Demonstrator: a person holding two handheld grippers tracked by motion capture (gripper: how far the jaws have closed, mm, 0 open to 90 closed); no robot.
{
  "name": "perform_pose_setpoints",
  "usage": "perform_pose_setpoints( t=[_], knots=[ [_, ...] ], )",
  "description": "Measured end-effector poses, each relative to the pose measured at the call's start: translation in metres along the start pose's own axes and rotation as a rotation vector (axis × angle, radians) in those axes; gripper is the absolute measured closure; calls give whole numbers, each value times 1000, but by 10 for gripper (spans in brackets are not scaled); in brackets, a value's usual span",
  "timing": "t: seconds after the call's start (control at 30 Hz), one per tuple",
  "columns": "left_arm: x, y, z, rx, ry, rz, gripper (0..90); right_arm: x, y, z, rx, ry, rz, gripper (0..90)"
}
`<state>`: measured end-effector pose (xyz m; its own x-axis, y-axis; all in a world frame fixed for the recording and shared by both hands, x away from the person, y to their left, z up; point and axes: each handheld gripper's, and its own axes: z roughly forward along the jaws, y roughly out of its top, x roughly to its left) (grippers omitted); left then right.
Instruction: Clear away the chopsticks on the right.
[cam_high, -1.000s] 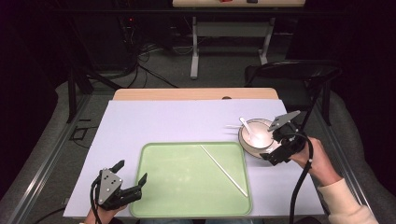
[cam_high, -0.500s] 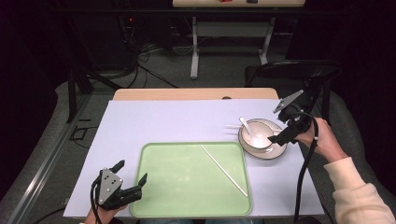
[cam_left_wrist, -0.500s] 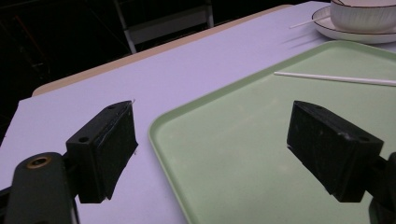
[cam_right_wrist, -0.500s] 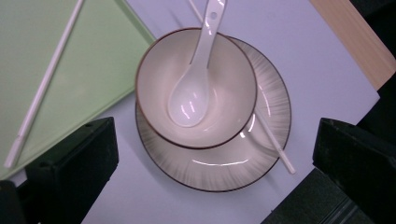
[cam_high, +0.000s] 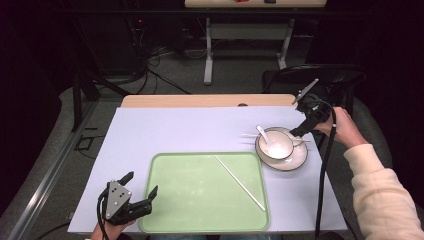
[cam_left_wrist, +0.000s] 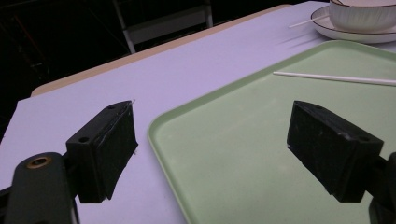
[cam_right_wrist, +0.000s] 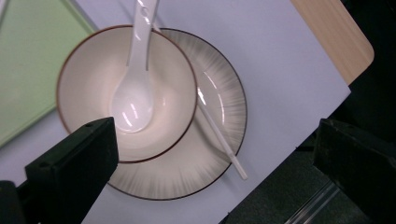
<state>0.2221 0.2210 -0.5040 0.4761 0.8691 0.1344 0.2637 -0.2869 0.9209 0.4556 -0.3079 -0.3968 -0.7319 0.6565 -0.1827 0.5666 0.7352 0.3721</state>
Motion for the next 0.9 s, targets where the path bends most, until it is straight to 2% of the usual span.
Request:
perform_pose_setpoints(
  t=[0.23, 0.3, 0.33, 0.37, 0.4, 0.47, 0.5, 0.53, 0.57, 0.63, 0.67, 0.7, 0.73, 0.77, 0.87, 0.9],
  knots=[
    [0, 0, 0, 0, 0, -1, 155, -21, 0, 19, 34, -8, 57, 0],
    [0, 0, 0, 0, 0, -2, 155, -26, 1, 26, 54, -25, 49, 19],
    [0, 0, 0, 0, 0, -1, 155, -26, 0, 29, 63, -25, 66, 28],
    [0, 0, 0, 0, -1, -1, 155, -28, 0, 32, 54, -18, 55, 38],
    [0, 0, 0, 0, -1, -1, 155, -28, 0, 35, 62, -22, 80, 65],
    [0, 0, 0, 2, 0, 1, 155, -33, -1, 41, 54, -26, 62, 121],
    [0, 0, 0, 2, 0, 2, 155, -32, -1, 44, 61, -28, 82, 149],
    [0, 0, 0, 2, 0, 1, 155, -34, -1, 47, 63, -31, 71, 190],
    [0, 0, 0, 2, -1, 1, 155, -34, -1, 50, 68, -39, 72, 276],
    [0, 0, 0, 2, -2, 0, 155, -33, -2, 56, 74, -24, 62, 350],
    [0, 0, 0, 0, -1, -1, 155, -31, -2, 60, 96, -18, 71, 393],
    [0, 0, 0, 2, -2, 0, 155, -32, -3, 63, 103, -13, 46, 422],
    [0, 0, 0, 2, -2, 0, 155, -30, -3, 65, 104, -3, 47, 450],
    [0, 0, 0, 2, -2, 0, 155, -30, -3, 69, 109, -3, 15, 467],
    [0, 0, 0, 1, -2, 0, 155, -27, -3, 76, 126, 22, -15, 514],
    [1, 0, 0, 1, 0, 1, 155, -24, -4, 79, 135, 50, 13, 534]
  ],
)
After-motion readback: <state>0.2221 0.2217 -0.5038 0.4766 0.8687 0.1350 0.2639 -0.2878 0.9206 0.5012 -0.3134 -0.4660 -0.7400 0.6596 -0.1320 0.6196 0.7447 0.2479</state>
